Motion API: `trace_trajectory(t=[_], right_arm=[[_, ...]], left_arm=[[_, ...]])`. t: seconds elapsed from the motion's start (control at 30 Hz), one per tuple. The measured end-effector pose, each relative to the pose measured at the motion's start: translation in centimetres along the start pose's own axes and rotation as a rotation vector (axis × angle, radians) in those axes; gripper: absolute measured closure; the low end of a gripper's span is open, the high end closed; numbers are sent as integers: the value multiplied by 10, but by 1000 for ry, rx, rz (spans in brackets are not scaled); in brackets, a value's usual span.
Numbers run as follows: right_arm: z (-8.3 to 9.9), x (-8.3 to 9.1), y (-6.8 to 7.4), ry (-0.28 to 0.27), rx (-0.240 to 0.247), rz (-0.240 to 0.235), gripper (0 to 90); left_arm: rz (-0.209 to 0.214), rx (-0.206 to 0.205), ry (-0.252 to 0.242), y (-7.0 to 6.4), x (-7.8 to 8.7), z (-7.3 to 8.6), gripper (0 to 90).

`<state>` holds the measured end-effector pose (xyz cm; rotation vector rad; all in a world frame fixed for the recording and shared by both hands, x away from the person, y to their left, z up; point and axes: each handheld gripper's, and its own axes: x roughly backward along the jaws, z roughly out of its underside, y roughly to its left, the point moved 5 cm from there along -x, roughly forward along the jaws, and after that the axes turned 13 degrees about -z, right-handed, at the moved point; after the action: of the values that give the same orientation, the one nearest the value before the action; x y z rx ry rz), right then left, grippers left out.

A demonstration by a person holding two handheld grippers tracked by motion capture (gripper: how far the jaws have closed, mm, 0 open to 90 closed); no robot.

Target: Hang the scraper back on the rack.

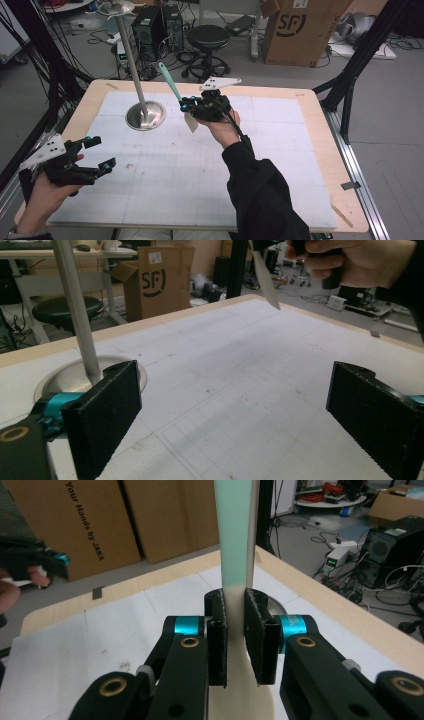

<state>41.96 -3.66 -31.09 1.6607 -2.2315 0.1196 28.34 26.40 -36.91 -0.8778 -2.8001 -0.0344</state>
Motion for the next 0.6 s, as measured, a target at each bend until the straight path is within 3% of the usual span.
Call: trace_trajectory(t=[0.2,0.37,0.6], right_arm=[[-14,-8,-5,-23,18,14,804],[-17,-17,-11,-21,11,23,805],[-31,-25,-19,-50,1,26,805]], left_arm=[[-14,-10,19,1,0,5,80],[-39,-48,37,0,3,7,80],[-57,-41,30,3,9,8,80]])
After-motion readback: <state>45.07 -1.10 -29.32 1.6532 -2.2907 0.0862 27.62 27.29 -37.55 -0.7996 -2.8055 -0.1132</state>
